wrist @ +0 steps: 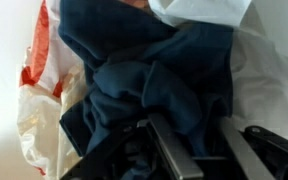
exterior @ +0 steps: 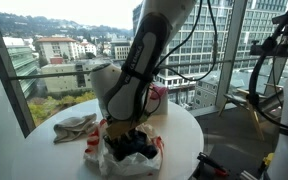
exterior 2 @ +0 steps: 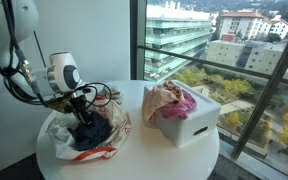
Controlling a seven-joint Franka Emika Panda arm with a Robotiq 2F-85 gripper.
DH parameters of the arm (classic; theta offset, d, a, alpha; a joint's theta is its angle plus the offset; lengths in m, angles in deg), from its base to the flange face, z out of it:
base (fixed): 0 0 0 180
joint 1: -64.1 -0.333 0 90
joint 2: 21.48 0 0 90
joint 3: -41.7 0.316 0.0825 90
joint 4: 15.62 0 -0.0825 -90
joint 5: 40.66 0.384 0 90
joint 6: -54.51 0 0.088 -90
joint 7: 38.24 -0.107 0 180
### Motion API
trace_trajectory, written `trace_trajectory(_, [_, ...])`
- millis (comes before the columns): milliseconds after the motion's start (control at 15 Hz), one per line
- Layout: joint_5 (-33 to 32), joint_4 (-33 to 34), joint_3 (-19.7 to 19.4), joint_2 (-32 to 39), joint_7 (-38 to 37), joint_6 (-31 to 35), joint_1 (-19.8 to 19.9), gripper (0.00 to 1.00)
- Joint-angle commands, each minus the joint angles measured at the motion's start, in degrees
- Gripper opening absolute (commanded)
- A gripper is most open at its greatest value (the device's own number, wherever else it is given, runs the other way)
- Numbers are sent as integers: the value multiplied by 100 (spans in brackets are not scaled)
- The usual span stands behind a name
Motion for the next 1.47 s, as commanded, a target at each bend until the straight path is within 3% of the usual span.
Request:
trace_trajectory(0, [-402, 115, -413, -234, -590, -200, -245, 71])
trace_trajectory(267, [-473, 177, -568, -627, -926, -567, -89, 99])
trace_trajectory(533, [-209, 241, -423, -939, -722, -942, 225, 100])
trace_trajectory(800, [-90, 213, -376, -1212, -695, -747, 490, 100])
trace_trajectory(933, [-288, 341, -408, -1202, -792, -941, 566, 100])
trace_trajectory(1200, [-1234, 497, -535, -846, -1363, -515, 719, 100])
trace_trajectory(1400, [-1479, 613, -564, -533, -1509, -700, 789, 100])
